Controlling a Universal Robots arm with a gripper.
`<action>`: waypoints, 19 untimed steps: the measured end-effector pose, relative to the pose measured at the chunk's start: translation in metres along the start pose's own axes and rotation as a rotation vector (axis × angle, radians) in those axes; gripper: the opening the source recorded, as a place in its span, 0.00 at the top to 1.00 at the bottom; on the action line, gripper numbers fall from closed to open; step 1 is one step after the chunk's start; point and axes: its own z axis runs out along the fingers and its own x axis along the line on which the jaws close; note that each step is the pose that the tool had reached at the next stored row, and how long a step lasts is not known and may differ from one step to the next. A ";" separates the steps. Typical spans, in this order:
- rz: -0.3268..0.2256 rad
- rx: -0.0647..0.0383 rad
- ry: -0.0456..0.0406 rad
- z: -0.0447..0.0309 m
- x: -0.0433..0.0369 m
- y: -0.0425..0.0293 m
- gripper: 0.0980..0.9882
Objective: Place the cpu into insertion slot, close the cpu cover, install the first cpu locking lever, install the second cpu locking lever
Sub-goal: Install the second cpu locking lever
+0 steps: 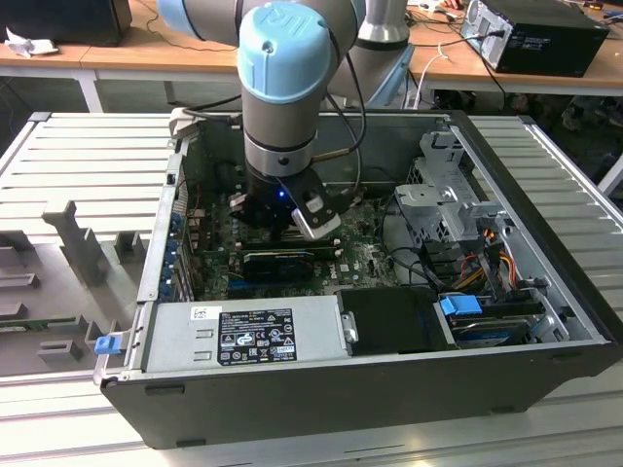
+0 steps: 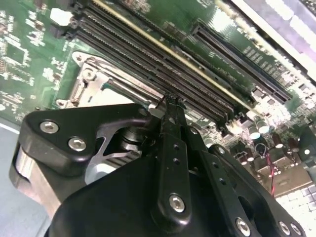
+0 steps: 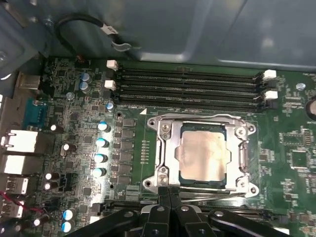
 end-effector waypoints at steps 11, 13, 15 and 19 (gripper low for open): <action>0.000 -0.094 -0.0053 -0.0018 0.0084 -0.0143 0.99; -0.001 -0.101 -0.0058 -0.0013 0.0105 -0.0153 0.99; -0.001 -0.103 -0.0059 -0.0002 0.0118 -0.0156 0.99; 0.000 -0.108 -0.0060 0.0035 0.0120 -0.0144 0.99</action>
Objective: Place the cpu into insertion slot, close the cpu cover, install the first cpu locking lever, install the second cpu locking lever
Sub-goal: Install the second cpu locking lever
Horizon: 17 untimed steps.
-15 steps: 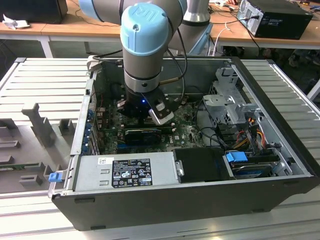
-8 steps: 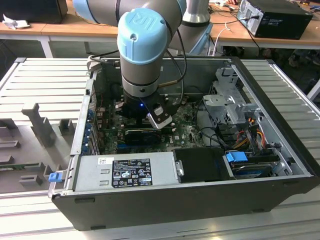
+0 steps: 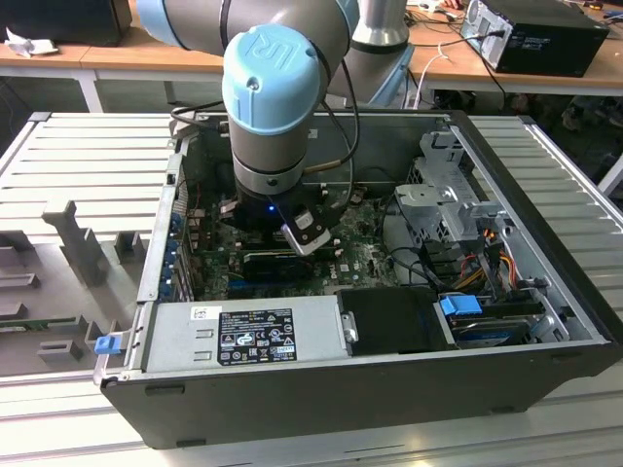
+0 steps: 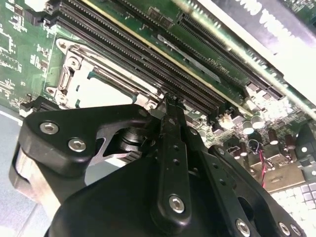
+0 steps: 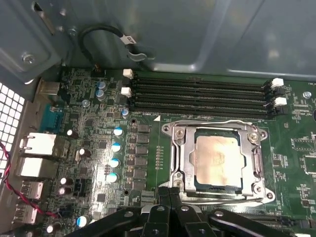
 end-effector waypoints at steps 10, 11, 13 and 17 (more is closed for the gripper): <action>0.000 -0.005 -0.0003 -0.0012 -0.0001 0.0081 0.99; 0.000 -0.005 -0.0004 -0.0039 0.0000 0.0090 0.99; 0.000 -0.005 -0.0003 -0.0091 -0.0001 0.0108 0.99; 0.000 -0.005 -0.0003 -0.0154 -0.0001 0.0129 0.99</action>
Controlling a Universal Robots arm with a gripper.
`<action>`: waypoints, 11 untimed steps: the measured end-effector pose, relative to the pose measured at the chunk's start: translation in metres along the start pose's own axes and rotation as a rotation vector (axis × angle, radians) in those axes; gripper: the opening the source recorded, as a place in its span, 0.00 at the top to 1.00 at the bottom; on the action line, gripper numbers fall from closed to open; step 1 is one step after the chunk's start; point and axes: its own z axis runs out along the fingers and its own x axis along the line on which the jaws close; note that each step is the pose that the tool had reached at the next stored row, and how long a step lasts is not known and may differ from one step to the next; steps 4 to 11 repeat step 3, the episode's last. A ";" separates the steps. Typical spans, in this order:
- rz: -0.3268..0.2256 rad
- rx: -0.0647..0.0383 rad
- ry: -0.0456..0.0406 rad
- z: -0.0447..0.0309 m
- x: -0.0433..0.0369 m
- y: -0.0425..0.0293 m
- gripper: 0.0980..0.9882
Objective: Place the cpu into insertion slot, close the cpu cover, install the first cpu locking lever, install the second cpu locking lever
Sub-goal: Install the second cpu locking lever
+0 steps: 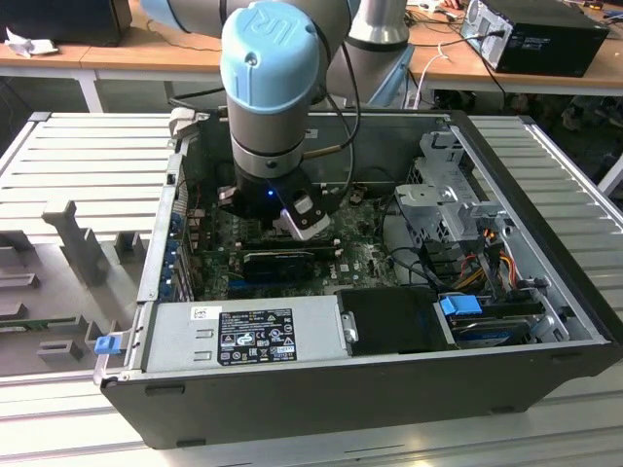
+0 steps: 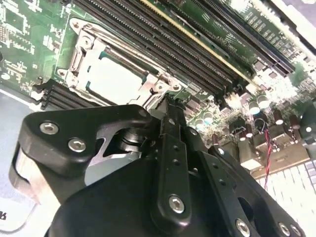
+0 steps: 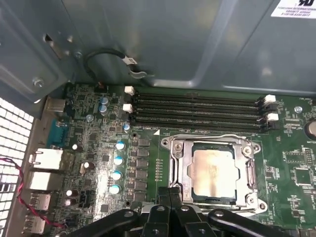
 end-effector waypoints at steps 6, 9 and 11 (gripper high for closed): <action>0.000 0.000 -0.0002 -0.0005 0.0001 0.0002 0.99; 0.000 0.000 -0.0002 -0.0005 0.0001 0.0002 0.99; 0.000 0.000 -0.0002 -0.0005 0.0001 0.0002 0.99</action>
